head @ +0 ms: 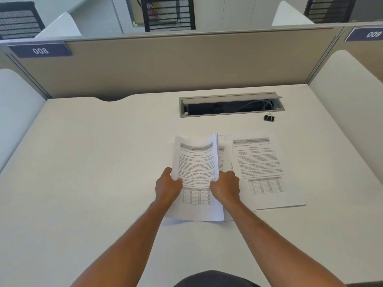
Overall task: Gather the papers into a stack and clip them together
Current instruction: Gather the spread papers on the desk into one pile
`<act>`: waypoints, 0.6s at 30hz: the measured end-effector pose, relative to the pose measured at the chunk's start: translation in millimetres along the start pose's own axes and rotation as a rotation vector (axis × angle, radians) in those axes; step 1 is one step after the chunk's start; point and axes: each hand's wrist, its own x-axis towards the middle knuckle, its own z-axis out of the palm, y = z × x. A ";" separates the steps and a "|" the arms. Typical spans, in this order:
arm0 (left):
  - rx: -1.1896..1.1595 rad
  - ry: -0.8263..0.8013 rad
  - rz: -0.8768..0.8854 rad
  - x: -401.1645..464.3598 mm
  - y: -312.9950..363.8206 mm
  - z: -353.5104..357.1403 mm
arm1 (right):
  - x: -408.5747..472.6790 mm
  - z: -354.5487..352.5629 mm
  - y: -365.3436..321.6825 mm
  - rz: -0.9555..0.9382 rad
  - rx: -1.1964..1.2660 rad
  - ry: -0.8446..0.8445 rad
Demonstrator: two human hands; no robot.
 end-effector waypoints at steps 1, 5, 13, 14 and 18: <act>-0.036 0.007 -0.017 0.2 0.3 -1.8 | -0.5 1.2 0.2 -0.002 -0.013 0.002; -0.176 -0.081 -0.092 8.8 -0.7 -8.3 | -2.5 4.9 3.2 -0.032 -0.058 0.019; -0.305 0.011 -0.155 21.0 -16.5 -31.1 | 6.6 -10.2 12.1 -0.030 0.185 0.195; -0.331 0.031 -0.165 23.0 -20.2 -36.2 | 9.2 -13.1 15.4 -0.024 0.127 0.230; -0.422 0.085 -0.205 26.5 -27.3 -52.1 | 14.0 -16.8 28.2 0.105 -0.156 0.099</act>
